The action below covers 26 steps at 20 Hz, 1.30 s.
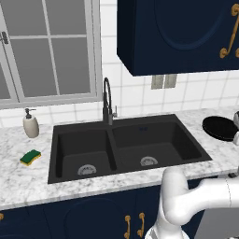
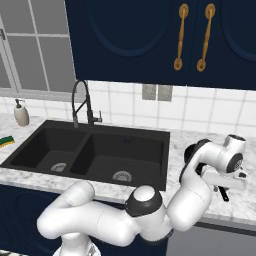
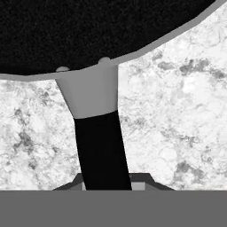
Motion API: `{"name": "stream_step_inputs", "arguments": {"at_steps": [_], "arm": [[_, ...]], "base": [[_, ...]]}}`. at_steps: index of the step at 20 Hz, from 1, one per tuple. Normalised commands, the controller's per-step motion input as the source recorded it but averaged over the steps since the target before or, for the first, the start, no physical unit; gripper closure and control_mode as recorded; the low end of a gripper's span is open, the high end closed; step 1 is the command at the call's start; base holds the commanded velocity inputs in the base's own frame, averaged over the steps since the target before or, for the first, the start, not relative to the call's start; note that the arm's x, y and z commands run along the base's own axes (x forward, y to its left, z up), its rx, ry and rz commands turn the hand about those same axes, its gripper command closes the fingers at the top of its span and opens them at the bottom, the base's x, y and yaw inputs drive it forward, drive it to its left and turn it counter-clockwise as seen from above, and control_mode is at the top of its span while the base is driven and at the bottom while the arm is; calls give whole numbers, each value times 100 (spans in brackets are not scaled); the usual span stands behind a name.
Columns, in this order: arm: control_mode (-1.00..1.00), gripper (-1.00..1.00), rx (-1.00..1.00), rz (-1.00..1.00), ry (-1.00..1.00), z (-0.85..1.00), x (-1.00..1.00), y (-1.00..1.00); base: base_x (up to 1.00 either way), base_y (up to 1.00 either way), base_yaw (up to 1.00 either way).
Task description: Pick the pan and sponge and place them into the sink. Then turn on the water.
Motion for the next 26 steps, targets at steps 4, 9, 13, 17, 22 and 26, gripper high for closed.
{"name": "stream_step_inputs", "arguments": {"at_steps": [4,9,13,17,22,26], "arm": [[-100,100,0,0,-20,35,-41,2],[-100,100,-3,0,-17,46,-41,36],[-100,100,-11,5,-21,60,-28,84],[-100,100,-12,10,-20,12,-1,98],[-100,100,-9,26,2,0,0,100],[-100,100,-3,40,10,0,13,100]], "base": [[0,0,0],[0,0,0],[0,0,0],[0,0,0],[0,0,0],[0,0,0]]}}
